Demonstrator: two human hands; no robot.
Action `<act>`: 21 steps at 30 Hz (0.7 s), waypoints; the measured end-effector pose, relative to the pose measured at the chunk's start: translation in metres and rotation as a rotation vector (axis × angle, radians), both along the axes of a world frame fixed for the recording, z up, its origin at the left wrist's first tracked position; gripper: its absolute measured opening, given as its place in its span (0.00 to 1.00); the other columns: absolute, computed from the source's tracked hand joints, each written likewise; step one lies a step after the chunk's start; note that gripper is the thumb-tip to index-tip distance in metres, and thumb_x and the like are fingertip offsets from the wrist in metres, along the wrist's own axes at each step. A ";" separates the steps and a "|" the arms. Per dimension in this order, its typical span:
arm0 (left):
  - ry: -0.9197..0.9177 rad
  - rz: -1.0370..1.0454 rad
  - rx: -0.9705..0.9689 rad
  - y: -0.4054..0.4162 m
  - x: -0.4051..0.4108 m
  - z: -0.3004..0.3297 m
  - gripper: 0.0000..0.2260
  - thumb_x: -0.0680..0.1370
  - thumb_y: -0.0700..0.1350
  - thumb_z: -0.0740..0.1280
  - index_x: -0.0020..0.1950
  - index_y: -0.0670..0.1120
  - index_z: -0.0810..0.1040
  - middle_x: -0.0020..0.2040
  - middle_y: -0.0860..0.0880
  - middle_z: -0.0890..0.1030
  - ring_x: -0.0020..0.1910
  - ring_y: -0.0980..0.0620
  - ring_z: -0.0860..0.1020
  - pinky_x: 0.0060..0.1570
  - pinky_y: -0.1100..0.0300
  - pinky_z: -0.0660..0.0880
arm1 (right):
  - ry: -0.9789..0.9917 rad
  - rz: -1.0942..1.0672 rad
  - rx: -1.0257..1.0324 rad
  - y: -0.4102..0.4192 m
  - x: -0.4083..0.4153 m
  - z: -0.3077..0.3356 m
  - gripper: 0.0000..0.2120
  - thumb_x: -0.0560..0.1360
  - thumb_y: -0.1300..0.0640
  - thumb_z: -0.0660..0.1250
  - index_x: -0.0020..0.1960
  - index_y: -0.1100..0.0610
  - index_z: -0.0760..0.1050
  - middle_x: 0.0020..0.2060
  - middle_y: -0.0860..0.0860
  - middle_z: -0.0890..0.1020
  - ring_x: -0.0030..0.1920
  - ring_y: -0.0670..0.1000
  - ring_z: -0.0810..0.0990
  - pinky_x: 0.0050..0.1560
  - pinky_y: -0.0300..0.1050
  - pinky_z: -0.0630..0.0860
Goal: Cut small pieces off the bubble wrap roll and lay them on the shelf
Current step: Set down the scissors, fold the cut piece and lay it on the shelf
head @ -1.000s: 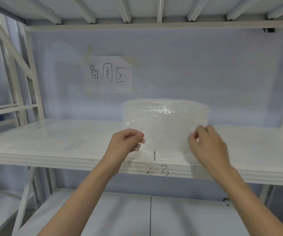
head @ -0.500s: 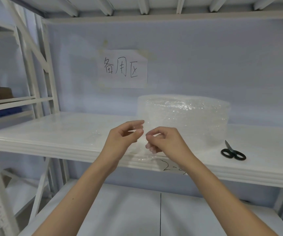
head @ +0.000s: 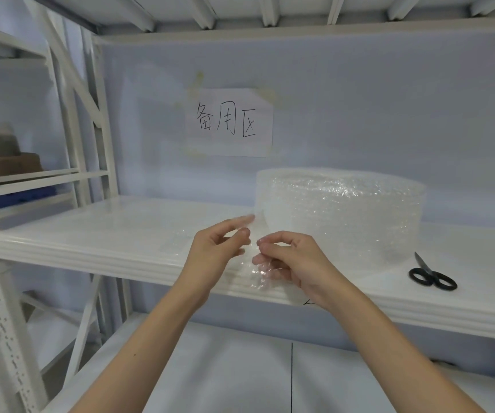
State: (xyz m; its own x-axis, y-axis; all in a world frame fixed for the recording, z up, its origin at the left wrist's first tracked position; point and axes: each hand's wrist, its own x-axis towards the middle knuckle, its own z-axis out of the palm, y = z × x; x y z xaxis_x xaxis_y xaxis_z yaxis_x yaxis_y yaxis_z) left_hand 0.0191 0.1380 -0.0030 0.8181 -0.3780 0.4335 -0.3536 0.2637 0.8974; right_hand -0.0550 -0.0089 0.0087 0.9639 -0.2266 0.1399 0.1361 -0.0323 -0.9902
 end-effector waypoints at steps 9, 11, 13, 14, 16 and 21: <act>0.043 -0.027 0.019 -0.005 0.002 -0.004 0.11 0.77 0.41 0.70 0.57 0.53 0.82 0.50 0.47 0.85 0.41 0.53 0.83 0.51 0.59 0.80 | -0.082 -0.066 -0.107 -0.001 0.000 -0.002 0.06 0.75 0.63 0.69 0.52 0.60 0.78 0.37 0.59 0.86 0.31 0.53 0.81 0.38 0.46 0.82; 0.080 -0.038 0.017 -0.005 0.002 -0.007 0.11 0.77 0.41 0.70 0.58 0.50 0.82 0.50 0.44 0.85 0.42 0.51 0.83 0.53 0.57 0.81 | -0.097 -0.064 -0.093 -0.002 0.000 -0.001 0.06 0.75 0.64 0.68 0.52 0.61 0.78 0.37 0.60 0.85 0.31 0.53 0.81 0.37 0.46 0.81; 0.093 -0.044 -0.001 -0.005 0.001 -0.009 0.09 0.77 0.39 0.70 0.55 0.46 0.83 0.49 0.43 0.85 0.43 0.51 0.83 0.52 0.57 0.81 | -0.099 -0.057 -0.076 -0.002 0.001 -0.001 0.06 0.75 0.64 0.68 0.51 0.62 0.78 0.37 0.60 0.85 0.31 0.53 0.81 0.34 0.45 0.81; 0.092 -0.041 -0.011 -0.005 0.001 -0.010 0.08 0.77 0.38 0.70 0.54 0.45 0.84 0.48 0.44 0.85 0.44 0.51 0.83 0.51 0.58 0.81 | -0.098 -0.054 -0.066 -0.002 0.002 -0.002 0.06 0.75 0.63 0.69 0.51 0.62 0.78 0.37 0.60 0.84 0.31 0.54 0.81 0.35 0.46 0.82; 0.091 -0.038 -0.034 -0.006 0.000 -0.011 0.08 0.77 0.37 0.69 0.53 0.46 0.85 0.48 0.46 0.86 0.46 0.50 0.84 0.46 0.61 0.80 | -0.098 -0.051 -0.041 -0.002 0.003 -0.003 0.06 0.74 0.63 0.70 0.50 0.62 0.79 0.36 0.60 0.83 0.34 0.56 0.80 0.39 0.51 0.83; 0.081 -0.039 -0.059 -0.007 -0.003 -0.009 0.09 0.77 0.38 0.68 0.52 0.46 0.86 0.48 0.38 0.85 0.46 0.46 0.80 0.51 0.56 0.80 | -0.096 -0.038 0.025 -0.002 0.005 -0.004 0.04 0.75 0.61 0.70 0.48 0.60 0.80 0.36 0.57 0.84 0.32 0.54 0.82 0.37 0.46 0.81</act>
